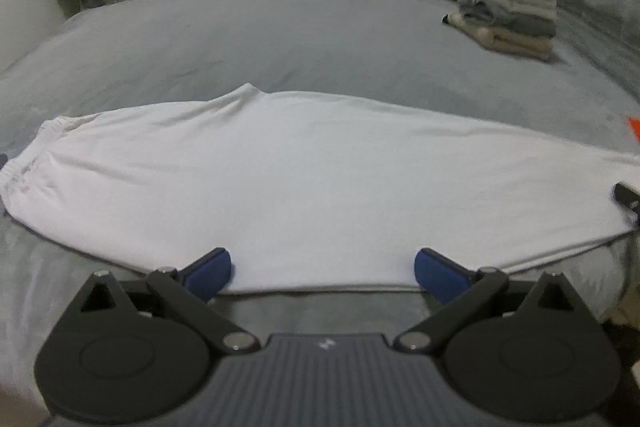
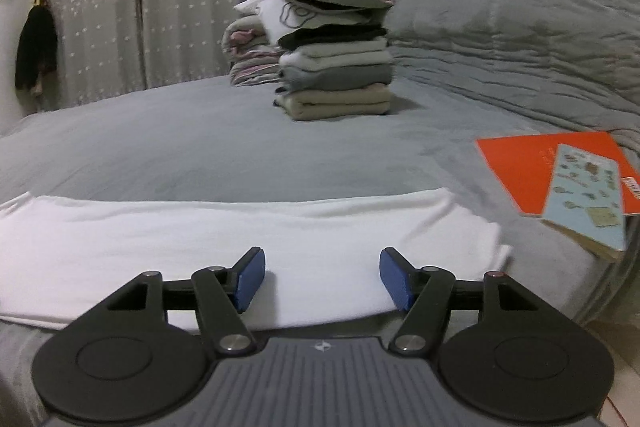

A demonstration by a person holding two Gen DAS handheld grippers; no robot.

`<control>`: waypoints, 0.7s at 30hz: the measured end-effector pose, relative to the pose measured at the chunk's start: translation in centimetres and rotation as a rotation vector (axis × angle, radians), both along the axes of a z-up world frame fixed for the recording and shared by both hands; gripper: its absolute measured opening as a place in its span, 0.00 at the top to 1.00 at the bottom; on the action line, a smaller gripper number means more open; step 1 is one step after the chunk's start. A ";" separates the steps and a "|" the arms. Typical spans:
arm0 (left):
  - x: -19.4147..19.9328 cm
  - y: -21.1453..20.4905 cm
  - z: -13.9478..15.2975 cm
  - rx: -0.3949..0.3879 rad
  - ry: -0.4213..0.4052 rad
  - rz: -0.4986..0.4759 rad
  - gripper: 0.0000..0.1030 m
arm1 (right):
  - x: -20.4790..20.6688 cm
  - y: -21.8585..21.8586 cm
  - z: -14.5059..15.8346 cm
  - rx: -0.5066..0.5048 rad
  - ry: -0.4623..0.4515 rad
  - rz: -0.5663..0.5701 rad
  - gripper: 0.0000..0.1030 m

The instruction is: Fold clothes

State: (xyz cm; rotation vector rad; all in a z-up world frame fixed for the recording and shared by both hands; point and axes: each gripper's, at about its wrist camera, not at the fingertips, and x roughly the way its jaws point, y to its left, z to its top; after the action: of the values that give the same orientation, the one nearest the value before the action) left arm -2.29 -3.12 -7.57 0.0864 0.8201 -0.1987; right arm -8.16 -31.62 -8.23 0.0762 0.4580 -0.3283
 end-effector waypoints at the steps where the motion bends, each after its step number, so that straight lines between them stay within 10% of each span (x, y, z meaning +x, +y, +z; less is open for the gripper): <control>1: 0.0 -0.2 -0.1 0.012 0.001 0.004 0.00 | -0.3 -0.3 0.1 -0.004 -0.001 -0.013 0.36; 21: -0.4 -0.7 -0.1 0.041 0.021 0.036 0.00 | -3.5 -7.1 0.0 0.089 0.020 -0.251 0.29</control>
State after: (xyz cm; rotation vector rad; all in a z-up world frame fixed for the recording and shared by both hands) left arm -2.65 -3.84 -7.63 0.1082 0.8459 -0.1490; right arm -11.68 -38.74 -8.19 0.2183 0.4840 -0.5550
